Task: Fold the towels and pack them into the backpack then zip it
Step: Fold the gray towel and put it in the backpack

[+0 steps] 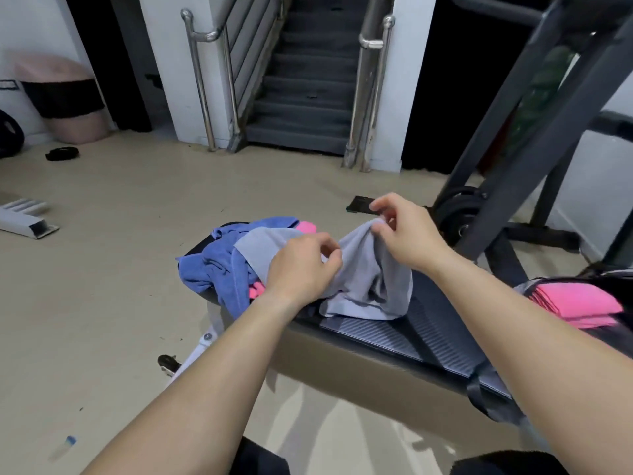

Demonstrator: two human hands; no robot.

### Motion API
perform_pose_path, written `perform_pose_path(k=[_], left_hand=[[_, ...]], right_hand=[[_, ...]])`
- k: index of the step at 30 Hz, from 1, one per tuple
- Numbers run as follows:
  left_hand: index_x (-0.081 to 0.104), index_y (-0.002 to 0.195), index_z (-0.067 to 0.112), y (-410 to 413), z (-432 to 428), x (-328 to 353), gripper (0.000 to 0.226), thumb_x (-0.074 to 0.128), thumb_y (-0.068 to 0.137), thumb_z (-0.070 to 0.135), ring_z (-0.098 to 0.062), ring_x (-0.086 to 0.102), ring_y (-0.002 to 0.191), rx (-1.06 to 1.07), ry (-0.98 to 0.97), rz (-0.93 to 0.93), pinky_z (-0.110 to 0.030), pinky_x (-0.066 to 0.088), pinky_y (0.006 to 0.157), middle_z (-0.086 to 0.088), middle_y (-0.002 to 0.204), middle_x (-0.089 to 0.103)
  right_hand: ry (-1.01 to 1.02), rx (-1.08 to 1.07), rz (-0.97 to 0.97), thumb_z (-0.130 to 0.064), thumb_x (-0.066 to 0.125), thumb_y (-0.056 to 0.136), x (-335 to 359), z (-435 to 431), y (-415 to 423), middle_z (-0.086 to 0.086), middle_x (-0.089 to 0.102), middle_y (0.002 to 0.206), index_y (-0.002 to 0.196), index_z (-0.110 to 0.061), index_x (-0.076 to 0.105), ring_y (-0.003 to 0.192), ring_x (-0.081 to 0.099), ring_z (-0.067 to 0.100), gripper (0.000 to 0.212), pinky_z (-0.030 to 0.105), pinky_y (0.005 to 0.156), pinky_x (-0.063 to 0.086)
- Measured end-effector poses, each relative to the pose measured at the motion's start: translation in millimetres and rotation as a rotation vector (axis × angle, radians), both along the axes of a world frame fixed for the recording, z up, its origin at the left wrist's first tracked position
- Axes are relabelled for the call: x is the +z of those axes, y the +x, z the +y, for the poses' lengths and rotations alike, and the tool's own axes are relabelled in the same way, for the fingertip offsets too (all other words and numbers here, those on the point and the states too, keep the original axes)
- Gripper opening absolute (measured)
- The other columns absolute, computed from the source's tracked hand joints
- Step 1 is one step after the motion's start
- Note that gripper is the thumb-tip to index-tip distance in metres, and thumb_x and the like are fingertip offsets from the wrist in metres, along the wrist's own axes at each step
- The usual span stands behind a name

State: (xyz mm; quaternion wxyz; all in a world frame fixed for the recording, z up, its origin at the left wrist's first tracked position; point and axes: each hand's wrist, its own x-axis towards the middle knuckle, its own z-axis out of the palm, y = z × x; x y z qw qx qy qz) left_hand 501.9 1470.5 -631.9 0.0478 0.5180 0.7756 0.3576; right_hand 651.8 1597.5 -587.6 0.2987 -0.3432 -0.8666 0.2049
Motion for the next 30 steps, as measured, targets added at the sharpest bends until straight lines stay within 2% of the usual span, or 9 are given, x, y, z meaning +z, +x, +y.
perform_pose_path(k=[3, 7, 10, 14, 17, 20, 23, 26, 30], left_hand=[[0.066, 0.103, 0.035, 8, 19, -12, 0.017, 0.054, 0.092, 0.036, -0.012, 0.065, 0.091, -0.052, -0.073, 0.027, -0.038, 0.056, 0.079, 0.017, 0.101, 0.07], [0.056, 0.132, 0.031, 15, 49, -36, 0.037, 0.051, 0.097, 0.023, -0.017, 0.059, 0.117, -0.199, -0.288, 0.075, -0.038, 0.051, 0.094, 0.007, 0.132, 0.063], [0.05, 0.141, 0.03, 24, 65, -50, 0.048, 0.051, 0.095, 0.02, -0.021, 0.058, 0.117, -0.32, -0.475, 0.097, -0.03, 0.046, 0.09, 0.003, 0.127, 0.064], [0.063, 0.122, 0.034, 23, 76, -47, 0.038, 0.069, 0.086, 0.025, -0.014, 0.058, 0.09, -0.37, -0.568, 0.092, -0.028, 0.044, 0.073, 0.013, 0.089, 0.059], [0.067, 0.096, 0.036, 17, 78, -44, 0.017, 0.076, 0.081, 0.034, -0.011, 0.056, 0.083, -0.327, -0.577, 0.167, -0.029, 0.045, 0.07, 0.014, 0.081, 0.056], [0.058, 0.078, 0.031, 16, 74, -45, 0.02, 0.077, 0.076, 0.036, -0.004, 0.053, 0.074, -0.241, -0.518, 0.219, -0.028, 0.04, 0.06, 0.015, 0.076, 0.056], [0.054, 0.078, 0.03, 16, 71, -43, 0.023, 0.076, 0.074, 0.035, -0.012, 0.055, 0.082, -0.217, -0.419, 0.28, -0.031, 0.044, 0.064, 0.013, 0.082, 0.055], [0.048, 0.075, 0.029, 15, 67, -40, 0.031, 0.079, 0.074, 0.028, -0.016, 0.049, 0.088, -0.257, -0.296, 0.24, -0.033, 0.043, 0.072, 0.009, 0.088, 0.049], [0.044, 0.07, 0.026, 15, 59, -35, 0.035, 0.078, 0.073, 0.023, -0.015, 0.046, 0.086, -0.259, -0.232, 0.22, -0.028, 0.037, 0.065, 0.009, 0.087, 0.043]], right_hand=[[-0.19, 0.04, -0.023, -0.009, 0.068, 0.087, -47, -9, 23, -0.007, 0.064, 0.082, 0.115, -0.021, 0.063, 0.079, 0.062, 0.011, 0.032, 0.028, 0.077, 0.051], [-0.243, 0.072, -0.139, 0.002, 0.062, 0.079, -91, -13, 41, -0.009, 0.06, 0.084, 0.104, -0.025, 0.063, 0.077, 0.057, 0.008, 0.036, 0.02, 0.069, 0.047], [-0.225, 0.073, -0.226, 0.001, 0.062, 0.078, -100, -4, 44, -0.008, 0.052, 0.098, 0.121, -0.022, 0.058, 0.086, 0.053, 0.011, 0.049, 0.026, 0.074, 0.046], [-0.197, 0.1, -0.453, -0.026, 0.078, 0.076, -106, 9, 47, -0.005, 0.045, 0.108, 0.137, -0.025, 0.052, 0.099, 0.053, 0.017, 0.067, 0.031, 0.083, 0.048], [-0.266, 0.191, -0.515, -0.046, 0.073, 0.082, -109, 18, 51, -0.005, 0.05, 0.1, 0.131, -0.028, 0.06, 0.091, 0.054, 0.014, 0.054, 0.033, 0.083, 0.049], [-0.431, 0.204, -0.365, -0.026, 0.052, 0.096, -106, 27, 56, -0.01, 0.061, 0.094, 0.118, -0.028, 0.067, 0.087, 0.058, 0.008, 0.027, 0.026, 0.079, 0.047], [-0.386, 0.179, -0.36, -0.014, 0.048, 0.093, -107, 32, 60, -0.009, 0.065, 0.086, 0.099, -0.032, 0.066, 0.079, 0.06, 0.011, 0.026, 0.023, 0.069, 0.045], [-0.331, 0.196, -0.363, -0.018, 0.058, 0.089, -107, 30, 63, -0.006, 0.064, 0.079, 0.1, -0.031, 0.065, 0.069, 0.054, 0.006, 0.019, 0.02, 0.064, 0.042], [-0.228, 0.225, -0.376, -0.028, 0.066, 0.087, -104, 27, 63, -0.008, 0.057, 0.075, 0.092, -0.03, 0.068, 0.074, 0.053, 0.008, 0.006, 0.031, 0.073, 0.047]])
